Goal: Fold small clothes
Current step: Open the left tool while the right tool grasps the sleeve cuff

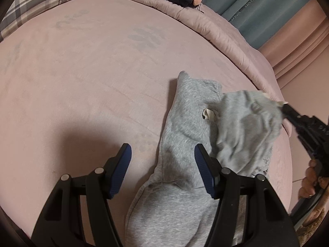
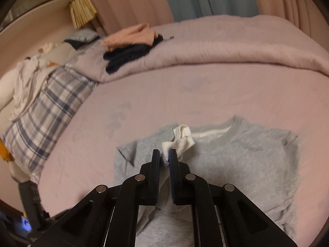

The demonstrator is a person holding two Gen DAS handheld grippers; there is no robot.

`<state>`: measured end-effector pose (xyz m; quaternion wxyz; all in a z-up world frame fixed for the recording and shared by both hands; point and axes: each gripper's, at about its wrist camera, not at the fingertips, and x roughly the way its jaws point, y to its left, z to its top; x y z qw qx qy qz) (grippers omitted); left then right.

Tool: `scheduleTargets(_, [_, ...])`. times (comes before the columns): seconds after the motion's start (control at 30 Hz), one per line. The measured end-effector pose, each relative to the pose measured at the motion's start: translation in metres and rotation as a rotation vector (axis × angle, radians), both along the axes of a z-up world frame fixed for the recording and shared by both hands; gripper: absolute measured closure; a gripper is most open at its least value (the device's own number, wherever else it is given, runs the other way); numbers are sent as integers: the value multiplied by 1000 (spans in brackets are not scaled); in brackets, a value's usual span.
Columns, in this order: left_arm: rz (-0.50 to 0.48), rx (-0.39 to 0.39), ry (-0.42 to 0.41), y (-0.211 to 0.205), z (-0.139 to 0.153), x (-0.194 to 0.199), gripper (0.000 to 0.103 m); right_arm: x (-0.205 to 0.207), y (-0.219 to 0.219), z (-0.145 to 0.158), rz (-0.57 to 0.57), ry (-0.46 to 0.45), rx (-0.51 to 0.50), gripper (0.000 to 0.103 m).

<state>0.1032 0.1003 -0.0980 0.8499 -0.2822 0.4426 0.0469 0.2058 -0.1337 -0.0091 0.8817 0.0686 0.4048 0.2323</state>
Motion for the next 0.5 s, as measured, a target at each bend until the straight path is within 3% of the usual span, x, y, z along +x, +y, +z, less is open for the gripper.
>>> scheduleTargets(0.27, [-7,15,-4,-4,6,6,40,-8,-25,34,-58,-105,54,93])
scheduleTargets(0.5, [-17,22,7,-4,9,16,40,-10,-38,44,-84,-144,76,93])
